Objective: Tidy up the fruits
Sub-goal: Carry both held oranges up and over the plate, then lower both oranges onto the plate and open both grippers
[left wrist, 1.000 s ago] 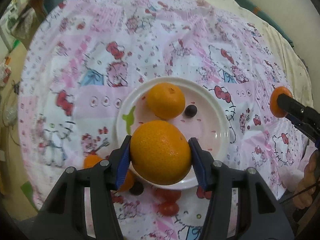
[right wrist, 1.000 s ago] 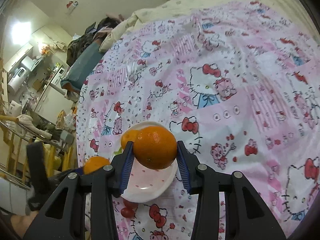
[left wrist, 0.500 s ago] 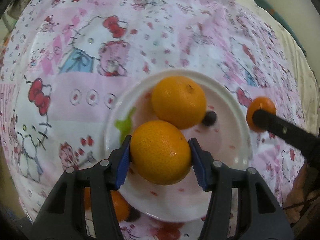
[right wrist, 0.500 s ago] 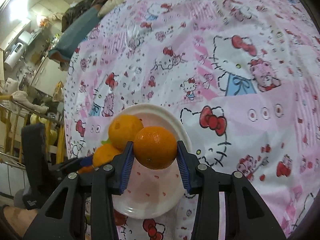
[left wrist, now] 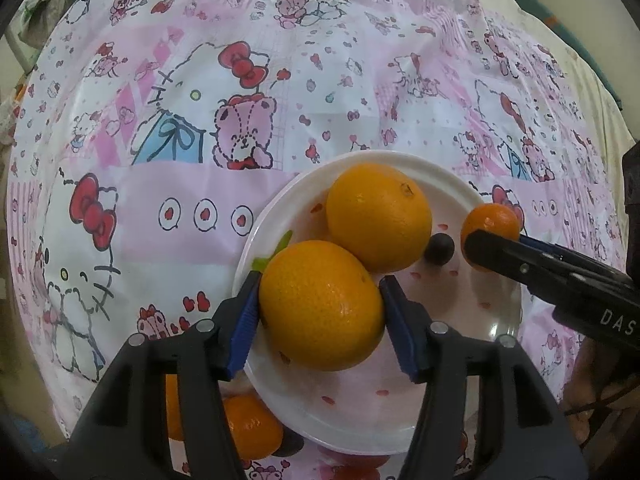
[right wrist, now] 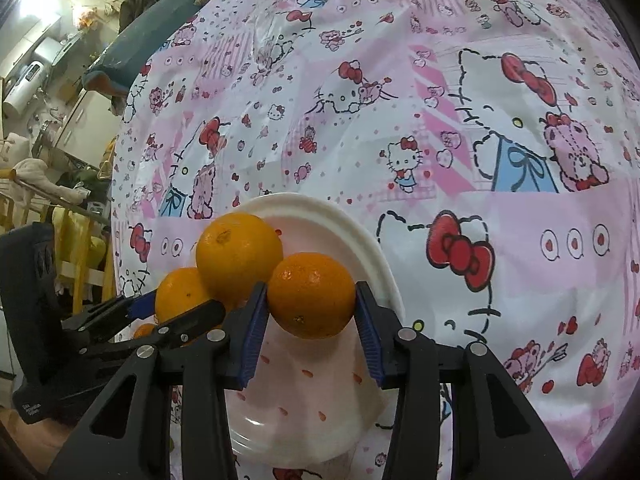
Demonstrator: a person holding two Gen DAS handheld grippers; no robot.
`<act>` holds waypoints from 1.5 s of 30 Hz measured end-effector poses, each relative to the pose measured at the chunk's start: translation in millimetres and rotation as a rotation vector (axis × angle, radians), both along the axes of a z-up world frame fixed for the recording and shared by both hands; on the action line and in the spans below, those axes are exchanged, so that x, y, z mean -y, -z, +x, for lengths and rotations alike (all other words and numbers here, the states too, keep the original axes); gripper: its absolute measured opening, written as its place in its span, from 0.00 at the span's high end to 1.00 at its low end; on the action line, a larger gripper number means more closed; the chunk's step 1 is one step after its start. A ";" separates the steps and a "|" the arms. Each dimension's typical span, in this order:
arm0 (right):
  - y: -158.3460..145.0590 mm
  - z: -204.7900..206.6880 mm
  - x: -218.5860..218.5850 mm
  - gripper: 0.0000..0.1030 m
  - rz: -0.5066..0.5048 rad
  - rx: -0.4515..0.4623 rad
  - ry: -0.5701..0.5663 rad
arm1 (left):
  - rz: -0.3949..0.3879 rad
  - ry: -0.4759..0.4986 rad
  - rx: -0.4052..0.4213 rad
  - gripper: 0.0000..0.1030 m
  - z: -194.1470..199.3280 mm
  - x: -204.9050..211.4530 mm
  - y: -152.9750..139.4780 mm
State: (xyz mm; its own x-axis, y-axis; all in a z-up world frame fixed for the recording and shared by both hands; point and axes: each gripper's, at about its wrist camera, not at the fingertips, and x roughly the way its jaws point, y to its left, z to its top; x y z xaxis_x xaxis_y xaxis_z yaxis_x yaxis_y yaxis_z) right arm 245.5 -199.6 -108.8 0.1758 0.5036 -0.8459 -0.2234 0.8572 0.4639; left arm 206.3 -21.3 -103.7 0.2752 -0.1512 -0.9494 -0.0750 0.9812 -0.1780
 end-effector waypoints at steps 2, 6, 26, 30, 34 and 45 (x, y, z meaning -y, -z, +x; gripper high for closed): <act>-0.5 0.7 -0.3 0.55 0.021 -0.002 0.002 | 0.001 0.005 -0.006 0.46 -0.4 1.5 0.4; -6.2 2.4 2.5 0.36 0.047 0.013 0.020 | -0.021 0.007 -0.005 0.23 -3.6 3.6 -2.7; -43.0 -9.2 27.8 0.29 0.071 0.102 0.111 | -0.003 0.001 0.092 0.22 -26.4 -2.4 -34.7; -49.5 -18.8 28.5 0.29 0.069 0.111 0.112 | -0.005 0.002 0.113 0.22 -35.2 -4.5 -44.1; -57.7 -29.8 26.7 0.29 0.071 0.120 0.109 | -0.003 0.003 0.132 0.22 -44.0 -9.7 -54.0; -75.3 -77.3 27.1 0.29 0.077 0.139 0.124 | -0.001 -0.016 0.136 0.22 -79.5 -33.2 -72.8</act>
